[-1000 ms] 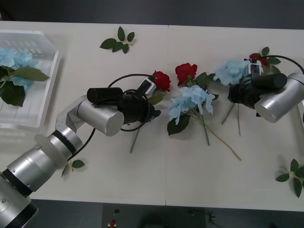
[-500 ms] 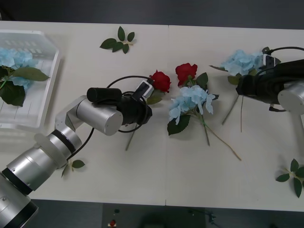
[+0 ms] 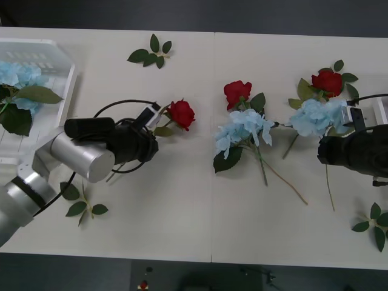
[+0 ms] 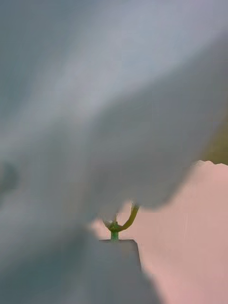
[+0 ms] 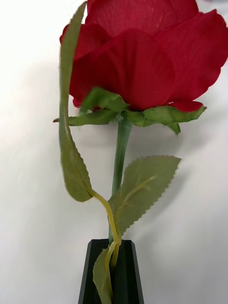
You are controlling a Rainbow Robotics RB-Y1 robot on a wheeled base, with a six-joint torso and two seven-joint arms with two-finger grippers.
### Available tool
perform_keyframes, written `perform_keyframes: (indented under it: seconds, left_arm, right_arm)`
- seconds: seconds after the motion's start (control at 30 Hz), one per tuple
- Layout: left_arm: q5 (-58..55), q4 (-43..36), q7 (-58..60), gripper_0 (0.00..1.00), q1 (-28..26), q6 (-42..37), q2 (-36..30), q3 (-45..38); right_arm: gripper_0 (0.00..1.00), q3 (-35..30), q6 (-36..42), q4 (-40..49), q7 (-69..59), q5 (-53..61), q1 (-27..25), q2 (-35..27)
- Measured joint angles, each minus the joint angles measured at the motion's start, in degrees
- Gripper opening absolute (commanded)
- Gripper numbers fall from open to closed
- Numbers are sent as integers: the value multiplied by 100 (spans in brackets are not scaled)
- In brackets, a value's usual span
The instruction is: Put the red flowers into the right box and the blue flowers into the left box
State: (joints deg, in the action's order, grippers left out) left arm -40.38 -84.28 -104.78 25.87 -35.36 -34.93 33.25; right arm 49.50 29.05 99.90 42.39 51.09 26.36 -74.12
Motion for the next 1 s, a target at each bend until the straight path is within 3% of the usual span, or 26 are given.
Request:
perform_keyframes:
  seconds: [0.1, 0.13, 0.2, 0.23, 0.63, 0.87, 1.0]
  left_arm:
    - [-17, -521, 0, 0, -626, 0, -300, -326]
    - [-17, -667, 1, 3, -822, 0, -371, -443]
    - [-17, -914, 1, 74, -1169, -1, -486, -659]
    - [-17, -989, 1, 100, -1280, -1, -525, -725]
    - [-24, -1065, 1, 100, -1379, 24, -580, -765]
    - [-26, -1063, 1, 100, -1175, 19, -504, -766]
    - [-16, -946, 1, 100, -953, 4, -259, -767]
  right_arm:
    - [0, 0, -188, 56, 0, -84, -205, -2]
    - [4, -1, -254, 71, 0, -99, -264, -2]
    - [72, -2, -340, 88, 0, -119, -364, -2]
    - [100, -2, -354, 89, 0, -126, -393, -2]
    - [100, -251, -354, 90, -2, 155, -424, -93]
    - [100, -1016, -280, 47, -3, 1444, -424, -537]
    - [100, -1688, 233, -219, -4, 1857, -424, -483]
